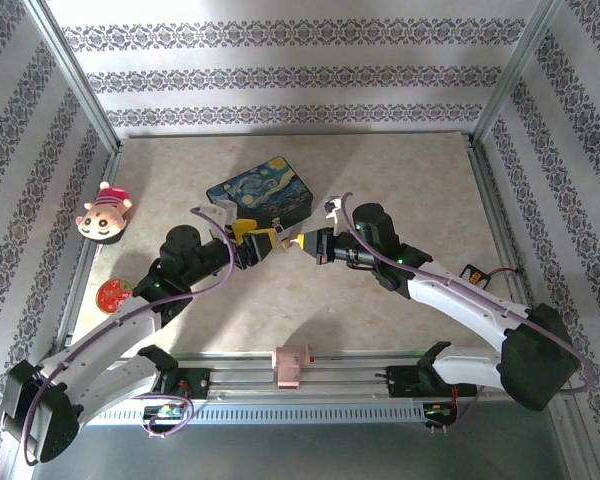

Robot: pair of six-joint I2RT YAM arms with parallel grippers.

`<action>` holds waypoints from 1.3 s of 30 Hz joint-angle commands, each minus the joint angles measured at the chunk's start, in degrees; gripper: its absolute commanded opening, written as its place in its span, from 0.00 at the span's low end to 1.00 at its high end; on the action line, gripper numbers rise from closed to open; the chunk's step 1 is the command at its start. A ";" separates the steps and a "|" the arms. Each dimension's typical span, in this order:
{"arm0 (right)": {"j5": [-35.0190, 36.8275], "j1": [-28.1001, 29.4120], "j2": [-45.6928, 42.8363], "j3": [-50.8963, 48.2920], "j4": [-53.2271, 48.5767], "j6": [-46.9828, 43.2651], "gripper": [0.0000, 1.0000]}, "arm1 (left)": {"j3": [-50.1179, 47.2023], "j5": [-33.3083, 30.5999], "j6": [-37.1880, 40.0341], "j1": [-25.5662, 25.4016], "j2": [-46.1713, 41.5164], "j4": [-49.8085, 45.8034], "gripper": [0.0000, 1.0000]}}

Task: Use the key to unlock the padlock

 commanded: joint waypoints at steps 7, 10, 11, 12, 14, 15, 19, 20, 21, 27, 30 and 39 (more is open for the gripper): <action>-2.83 -0.89 -0.60 -2.61 16.98 9.40 0.00 | 0.59 18.07 -17.59 4.56 11.40 18.76 0.62; -4.22 -1.04 -0.06 -3.38 21.30 12.00 0.00 | 0.77 19.85 -19.96 4.50 14.29 23.63 0.57; -4.50 -0.92 0.11 -3.60 22.55 12.82 0.00 | 0.90 20.47 -20.44 4.56 14.96 24.79 0.56; -4.83 -0.97 0.30 -3.78 23.70 13.53 0.00 | 1.13 21.10 -20.79 4.50 15.53 25.37 0.55; -5.21 -0.92 0.55 -3.80 24.85 14.38 0.00 | 1.39 22.11 -21.31 4.54 16.38 26.61 0.50; -5.29 -0.98 0.62 -3.71 25.11 14.65 0.00 | 1.37 22.59 -21.78 4.50 16.67 27.57 0.47; -5.52 -1.02 0.73 -3.28 25.43 15.04 0.00 | 1.20 23.78 -23.30 4.52 17.47 30.49 0.38; -5.63 -0.99 0.82 -3.11 25.43 15.11 0.00 | 1.02 23.79 -23.62 4.58 17.54 31.14 0.37; -5.72 -0.99 0.91 -3.01 25.41 15.21 0.00 | 0.76 23.82 -24.00 4.52 17.62 32.13 0.35; -5.65 -1.17 1.06 -2.96 25.59 15.43 0.00 | -0.11 23.23 -25.84 4.63 17.34 35.60 0.28; -5.75 -1.20 1.16 -3.10 25.89 15.66 0.00 | -0.15 23.30 -25.97 4.85 17.25 35.99 0.28; -6.88 -1.16 2.16 -2.71 27.06 16.55 0.00 | 0.38 24.15 -27.76 5.11 18.89 39.08 0.17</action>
